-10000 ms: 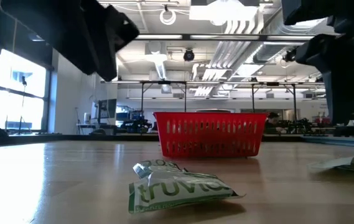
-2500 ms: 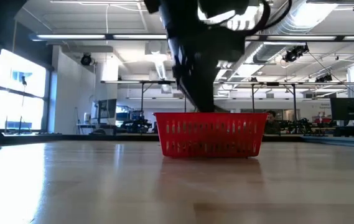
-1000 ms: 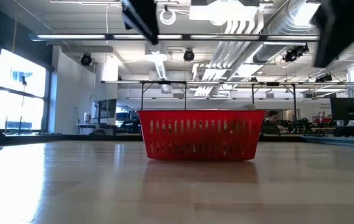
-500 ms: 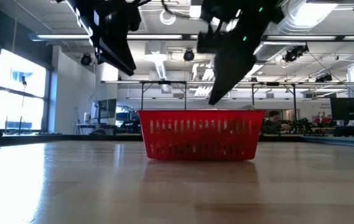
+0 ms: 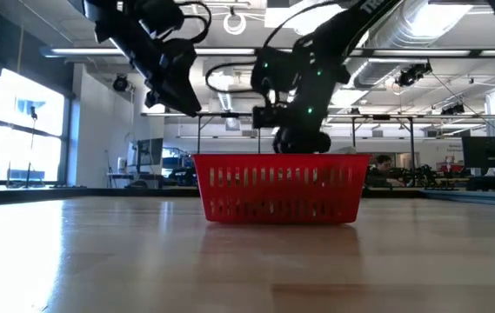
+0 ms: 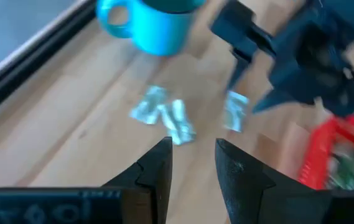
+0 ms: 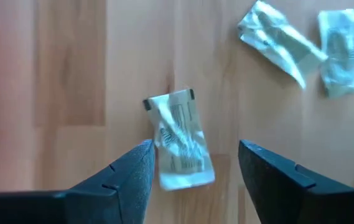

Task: Pick and place Stevia / Truvia into bins
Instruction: Put the green stevia packet into the red bin

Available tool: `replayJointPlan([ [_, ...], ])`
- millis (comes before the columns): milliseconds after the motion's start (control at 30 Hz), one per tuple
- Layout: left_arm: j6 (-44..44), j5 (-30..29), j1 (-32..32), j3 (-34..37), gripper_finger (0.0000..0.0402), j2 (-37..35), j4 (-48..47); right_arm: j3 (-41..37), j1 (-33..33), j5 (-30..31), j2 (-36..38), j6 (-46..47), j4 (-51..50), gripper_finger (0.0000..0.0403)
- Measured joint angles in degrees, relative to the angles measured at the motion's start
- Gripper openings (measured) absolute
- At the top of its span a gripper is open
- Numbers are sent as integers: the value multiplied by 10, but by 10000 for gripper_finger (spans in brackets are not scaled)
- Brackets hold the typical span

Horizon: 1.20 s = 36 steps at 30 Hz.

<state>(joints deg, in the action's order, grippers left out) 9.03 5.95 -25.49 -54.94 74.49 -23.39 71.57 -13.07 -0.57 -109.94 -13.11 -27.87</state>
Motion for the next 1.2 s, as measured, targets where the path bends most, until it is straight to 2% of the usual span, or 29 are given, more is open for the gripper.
replayJointPlan([
  [233,5,23,-52,0,154,0,2,5,-11,-25,-39,0,-17,208],
  [333,2,24,-67,0,154,5,5,5,-12,-28,-41,5,-34,186],
  [433,-10,26,-77,0,154,11,11,5,-12,-30,-41,6,-36,141],
  [533,-23,26,-81,0,154,30,12,5,-11,-31,-41,11,-39,78],
  [600,-28,34,-83,0,154,43,14,6,-11,-39,-36,37,-48,32],
  [667,-28,54,-83,-1,154,62,14,9,-12,-44,-26,65,-60,9],
  [800,-30,75,-82,0,154,91,27,36,-12,-39,13,130,-86,22],
  [900,-42,77,-83,0,154,115,53,58,-6,-48,50,158,-126,11],
  [1000,-55,98,-83,-1,154,141,97,81,8,-108,67,158,-151,4],
  [1067,-69,100,-82,-1,154,162,122,90,21,-138,69,157,-165,12],
  [1200,-77,97,-82,-1,154,193,151,89,57,-148,59,134,-179,43],
])
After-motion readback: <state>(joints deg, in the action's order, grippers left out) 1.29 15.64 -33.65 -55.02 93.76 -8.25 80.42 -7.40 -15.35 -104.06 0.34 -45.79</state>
